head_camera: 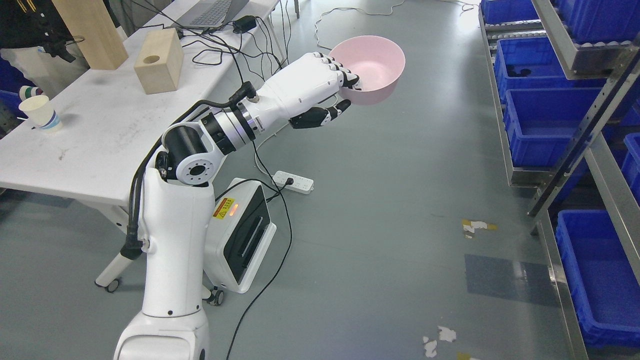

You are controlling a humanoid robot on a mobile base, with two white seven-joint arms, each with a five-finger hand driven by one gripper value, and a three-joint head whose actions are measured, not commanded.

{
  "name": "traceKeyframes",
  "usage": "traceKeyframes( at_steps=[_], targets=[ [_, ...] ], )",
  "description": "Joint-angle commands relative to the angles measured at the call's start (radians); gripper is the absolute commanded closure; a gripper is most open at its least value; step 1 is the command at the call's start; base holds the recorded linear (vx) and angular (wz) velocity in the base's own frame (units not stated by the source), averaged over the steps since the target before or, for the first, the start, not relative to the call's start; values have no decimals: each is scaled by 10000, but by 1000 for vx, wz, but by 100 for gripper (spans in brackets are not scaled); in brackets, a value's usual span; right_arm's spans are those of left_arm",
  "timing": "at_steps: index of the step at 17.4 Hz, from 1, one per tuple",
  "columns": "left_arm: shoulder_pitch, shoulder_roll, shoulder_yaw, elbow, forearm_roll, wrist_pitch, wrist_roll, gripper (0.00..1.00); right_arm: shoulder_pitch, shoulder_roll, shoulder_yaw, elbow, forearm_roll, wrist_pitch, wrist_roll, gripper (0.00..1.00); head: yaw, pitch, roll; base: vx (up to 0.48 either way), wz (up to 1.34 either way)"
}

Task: Stack pink IKEA bowl on shelf middle layer
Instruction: 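Hold the pink bowl raised in the left hand while turning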

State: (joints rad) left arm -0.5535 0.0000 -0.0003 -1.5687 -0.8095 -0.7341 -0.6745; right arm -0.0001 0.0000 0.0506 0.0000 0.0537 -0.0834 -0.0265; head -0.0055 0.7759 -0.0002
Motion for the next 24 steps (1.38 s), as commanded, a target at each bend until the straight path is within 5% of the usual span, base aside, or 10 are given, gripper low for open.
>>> traceKeyframes(
  at_steps=[1, 8, 16, 19, 24],
  targets=[
    [-79, 175, -257, -21, 301, -6, 26, 98, 231, -175, 0, -175, 0, 6, 4, 0, 0, 0, 0, 326, 75],
    [-339, 175, -702, -21, 578, -6, 41, 97, 231, -175, 0, -175, 0, 6, 4, 0, 0, 0, 0, 235, -477],
    [-2070, 175, -795, 10, 548, 193, -97, 97, 231, -175, 0, -175, 0, 6, 4, 0, 0, 0, 0, 43, -1505],
    [-2487, 175, 60, 41, 14, 621, -158, 98, 231, -175, 0, -175, 0, 6, 4, 0, 0, 0, 0, 9, -1636],
    [-2350, 1242, 279, 851, -480, 684, -189, 97, 231, -175, 0, -175, 0, 6, 4, 0, 0, -1, 0, 69, -1148]
  ],
)
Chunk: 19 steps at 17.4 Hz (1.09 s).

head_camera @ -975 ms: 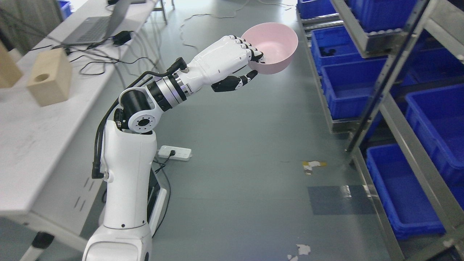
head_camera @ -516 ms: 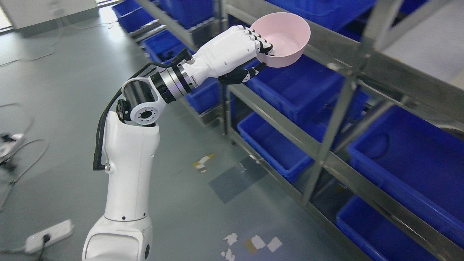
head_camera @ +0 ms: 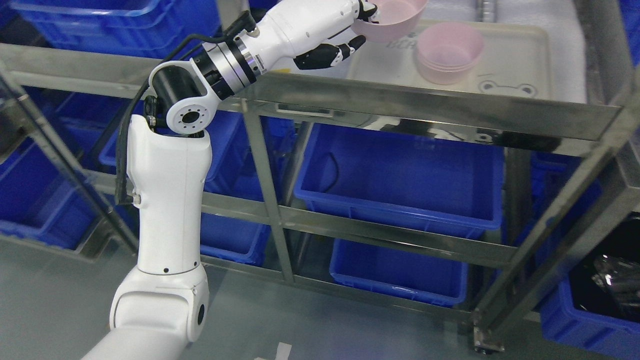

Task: Stack pink IKEA bowl on shelf middle layer
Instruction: 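Move the held bowl over the stack of pink bowls on the tray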

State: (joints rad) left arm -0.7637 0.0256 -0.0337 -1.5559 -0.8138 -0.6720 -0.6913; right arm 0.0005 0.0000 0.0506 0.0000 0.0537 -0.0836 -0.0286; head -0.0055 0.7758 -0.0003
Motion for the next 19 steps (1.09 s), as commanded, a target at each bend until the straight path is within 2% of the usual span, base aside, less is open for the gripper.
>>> traceKeyframes(
  at_steps=[1, 4, 10, 14, 19],
  targets=[
    [-263, 1108, 613, 877, -513, 77, -218, 97, 225, -175, 0, -175, 0, 8, 26, 0, 0, 0, 0, 130, -816],
    [-370, 1156, 598, 1200, -743, 123, -863, 97, 225, -175, 0, -175, 0, 8, 26, 0, 0, 0, 0, 115, -668],
    [-492, 926, -244, 2121, -989, 123, -864, 97, 225, -175, 0, -175, 0, 8, 26, 0, 0, -2, 0, 111, -357],
    [-432, 986, -659, 2122, -1065, 123, -1001, 97, 225, -175, 0, -175, 0, 8, 26, 0, 0, -4, 0, 101, -263],
    [-416, 1385, -599, 1784, -1173, 123, -1340, 97, 225, -175, 0, -175, 0, 8, 26, 0, 0, -4, 0, 37, -43]
  ],
)
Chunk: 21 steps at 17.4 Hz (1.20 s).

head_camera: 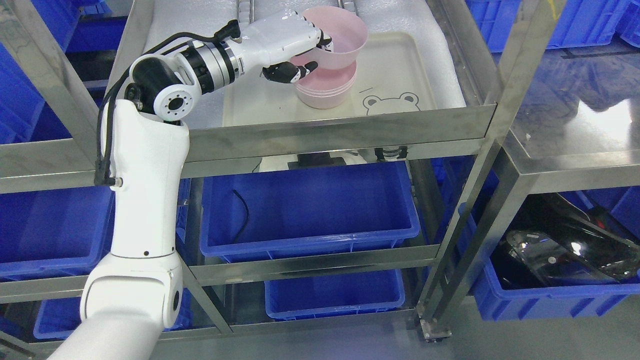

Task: Stack pink IKEA bowl on shelf middle layer
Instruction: 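Move the held bowl over the stack of pink bowls on the tray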

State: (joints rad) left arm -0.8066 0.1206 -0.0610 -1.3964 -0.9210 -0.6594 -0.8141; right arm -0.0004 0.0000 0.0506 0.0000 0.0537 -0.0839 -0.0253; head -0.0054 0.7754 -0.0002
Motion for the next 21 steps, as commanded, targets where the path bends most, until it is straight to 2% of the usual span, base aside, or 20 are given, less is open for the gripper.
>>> traceKeyframes(
  at_steps=[1, 5, 7, 16, 21],
  targets=[
    [27, 420, -326, 189, -86, -2, -112, 97, 234, -175, 0, -175, 0, 10, -7, 0, 0, 0, 0, 0, 55],
    [43, -238, -402, 143, -9, -125, -158, 96, 234, -175, 0, -175, 0, 10, -7, 0, 0, 0, 0, -9, 3],
    [43, -316, -403, 143, -9, -110, -250, 96, 234, -175, 0, -175, 0, 10, -7, 0, 0, -1, 0, -3, 26],
    [-110, -148, -204, 67, 37, -79, -939, 93, 234, -175, 0, -175, 0, 10, -7, 0, 0, -1, 0, 0, 3],
    [-431, -163, 87, -87, 250, 13, -1170, 95, 234, -175, 0, -175, 0, 10, -7, 0, 0, -1, 0, 0, 0]
  ],
)
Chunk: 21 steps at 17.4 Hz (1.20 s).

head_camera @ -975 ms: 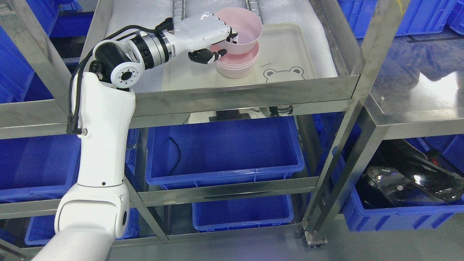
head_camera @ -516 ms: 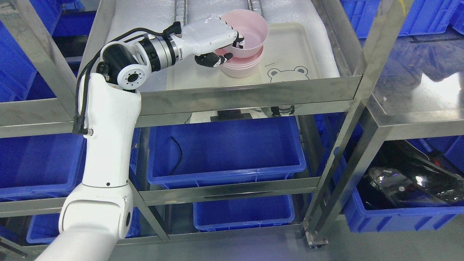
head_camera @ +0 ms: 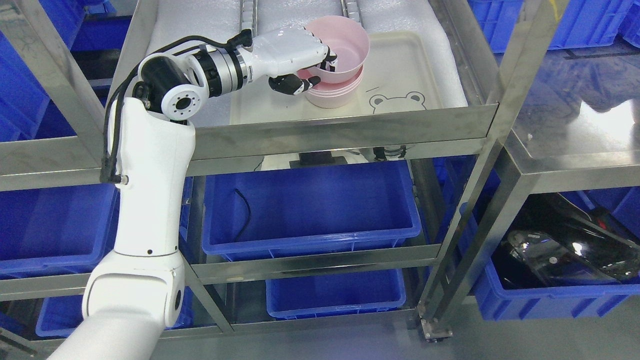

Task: Stack pink IKEA bowl on shelf middle layer
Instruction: 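Lower the bowl onto the stack and open the left hand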

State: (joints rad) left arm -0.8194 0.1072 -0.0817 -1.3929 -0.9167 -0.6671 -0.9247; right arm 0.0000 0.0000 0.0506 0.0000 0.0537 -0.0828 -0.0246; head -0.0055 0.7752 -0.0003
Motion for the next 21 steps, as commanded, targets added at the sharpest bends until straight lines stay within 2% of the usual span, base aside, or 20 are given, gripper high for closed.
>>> traceKeyframes(
  at_steps=[1, 5, 14, 16, 17, 21],
  targets=[
    [-396, -14, 357, -122, 330, 90, -261, 95, 231, -175, 0, -175, 0, -1, -15, 0, 0, 0, 0, 0, 0],
    [-351, -29, 357, -383, 760, 90, -692, 95, 231, -175, 0, -175, 0, -1, -15, 0, 0, 0, 0, 0, 0],
    [216, 2, 204, -276, 669, -33, -555, 93, 231, -175, 0, -175, 0, -1, -15, 0, 0, 0, 0, 0, 0],
    [202, 93, 219, -245, 653, -18, -479, 90, 231, -175, 0, -175, 0, -1, -15, 0, 0, 0, 0, 0, 0],
    [186, 140, 234, -245, 653, -18, -448, 84, 231, -175, 0, -175, 0, -1, -15, 0, 0, 0, 0, 0, 0],
    [-120, 33, 555, -337, 684, 58, -417, 43, 231, -175, 0, -175, 0, -1, -15, 0, 0, 0, 0, 0, 0]
  ],
)
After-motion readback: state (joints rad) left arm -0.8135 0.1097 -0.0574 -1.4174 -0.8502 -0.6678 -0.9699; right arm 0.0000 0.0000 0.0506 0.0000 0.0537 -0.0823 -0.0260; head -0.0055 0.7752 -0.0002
